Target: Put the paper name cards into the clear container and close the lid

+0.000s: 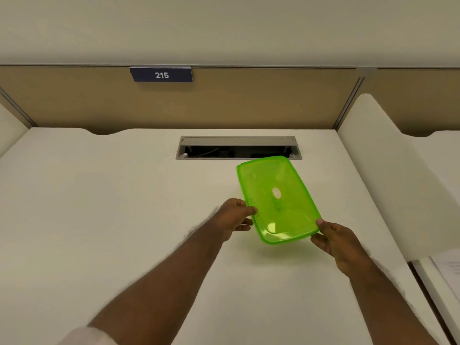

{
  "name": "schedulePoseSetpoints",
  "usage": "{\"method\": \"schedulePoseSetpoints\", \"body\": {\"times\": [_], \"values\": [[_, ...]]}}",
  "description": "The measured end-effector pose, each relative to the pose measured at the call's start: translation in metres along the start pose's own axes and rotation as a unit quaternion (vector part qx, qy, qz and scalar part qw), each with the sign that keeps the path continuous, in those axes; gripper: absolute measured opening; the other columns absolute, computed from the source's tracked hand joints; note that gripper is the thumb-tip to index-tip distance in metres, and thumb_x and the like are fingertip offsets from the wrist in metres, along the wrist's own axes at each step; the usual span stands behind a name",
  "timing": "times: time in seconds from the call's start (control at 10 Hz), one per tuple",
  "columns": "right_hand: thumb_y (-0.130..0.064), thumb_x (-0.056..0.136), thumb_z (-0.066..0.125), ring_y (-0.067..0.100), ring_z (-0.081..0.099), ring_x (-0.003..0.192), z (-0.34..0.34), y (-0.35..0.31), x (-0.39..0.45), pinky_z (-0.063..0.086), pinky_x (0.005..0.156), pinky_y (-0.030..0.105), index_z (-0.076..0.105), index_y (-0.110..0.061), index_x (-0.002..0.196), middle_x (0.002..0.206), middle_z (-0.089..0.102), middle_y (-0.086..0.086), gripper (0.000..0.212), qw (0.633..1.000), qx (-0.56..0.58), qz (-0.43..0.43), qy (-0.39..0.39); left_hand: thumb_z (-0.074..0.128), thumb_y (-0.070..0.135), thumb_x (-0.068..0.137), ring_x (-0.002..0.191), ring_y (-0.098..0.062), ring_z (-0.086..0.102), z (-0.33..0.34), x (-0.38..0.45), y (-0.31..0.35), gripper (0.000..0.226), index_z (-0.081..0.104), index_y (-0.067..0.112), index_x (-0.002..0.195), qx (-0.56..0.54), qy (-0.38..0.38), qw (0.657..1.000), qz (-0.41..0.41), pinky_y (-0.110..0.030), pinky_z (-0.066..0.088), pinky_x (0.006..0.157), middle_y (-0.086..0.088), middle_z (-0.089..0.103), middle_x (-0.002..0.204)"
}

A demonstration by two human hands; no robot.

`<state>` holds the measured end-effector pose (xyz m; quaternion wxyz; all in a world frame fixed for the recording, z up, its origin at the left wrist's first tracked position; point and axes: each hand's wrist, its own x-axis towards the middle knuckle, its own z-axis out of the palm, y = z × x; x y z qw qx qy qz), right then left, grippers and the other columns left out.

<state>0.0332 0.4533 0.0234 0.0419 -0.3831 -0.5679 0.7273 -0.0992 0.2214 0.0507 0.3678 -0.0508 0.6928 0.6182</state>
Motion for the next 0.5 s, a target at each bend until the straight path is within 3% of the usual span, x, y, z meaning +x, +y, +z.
{"method": "schedulePoseSetpoints", "body": {"times": [0.1, 0.2, 0.3, 0.4, 0.5], "values": [[-0.014, 0.095, 0.057, 0.026, 0.061, 0.087, -0.009, 0.003, 0.001, 0.059, 0.061, 0.02, 0.062, 0.0, 0.094, 0.11, 0.062, 0.018, 0.015, 0.998, 0.033, 0.005, 0.047, 0.066, 0.006, 0.087, 0.067, -0.017, 0.058, 0.021, 0.018, 0.011, 0.016, 0.053, 0.015, 0.082, 0.024, -0.019, 0.999, -0.016, -0.032, 0.052, 0.064, -0.005, 0.062, 0.081], [-0.014, 0.094, 0.058, 0.029, 0.059, 0.094, -0.01, 0.006, 0.001, 0.061, 0.072, 0.027, 0.061, 0.0, 0.095, 0.118, 0.06, 0.024, 0.014, 0.996, 0.044, 0.012, 0.077, 0.064, 0.004, 0.088, 0.068, -0.016, 0.056, 0.034, 0.029, 0.014, 0.014, 0.056, 0.015, 0.084, 0.044, -0.007, 0.999, -0.021, -0.03, 0.05, 0.062, -0.006, 0.063, 0.083], [-0.015, 0.092, 0.061, 0.03, 0.057, 0.1, -0.012, 0.003, 0.003, 0.05, 0.091, 0.041, 0.062, -0.001, 0.095, 0.127, 0.058, 0.03, 0.014, 0.995, 0.041, 0.01, 0.09, 0.063, 0.005, 0.089, 0.075, -0.019, 0.057, 0.041, 0.039, 0.014, 0.011, 0.058, 0.01, 0.098, 0.058, 0.013, 0.998, -0.015, -0.029, 0.048, 0.061, -0.013, 0.063, 0.097], [-0.02, 0.091, 0.063, 0.032, 0.06, 0.101, -0.013, 0.0, 0.004, 0.052, 0.085, 0.044, 0.061, -0.002, 0.099, 0.124, 0.06, 0.027, 0.019, 0.997, 0.0, 0.026, 0.077, 0.064, 0.007, 0.089, 0.074, -0.018, 0.056, 0.042, 0.04, 0.017, 0.033, 0.057, 0.002, 0.12, 0.07, 0.029, 0.997, -0.016, -0.03, 0.047, 0.06, -0.013, 0.061, 0.099], [-0.032, 0.09, 0.063, 0.034, 0.062, 0.101, -0.013, -0.006, -0.001, 0.055, 0.08, 0.047, 0.06, -0.006, 0.107, 0.116, 0.062, 0.018, 0.031, 0.989, -0.107, 0.009, 0.1, 0.064, 0.011, 0.088, 0.072, -0.018, 0.054, 0.04, 0.037, 0.019, 0.041, 0.053, 0.006, 0.127, 0.082, 0.065, 0.994, -0.005, -0.03, 0.046, 0.062, -0.011, 0.058, 0.098]]}}
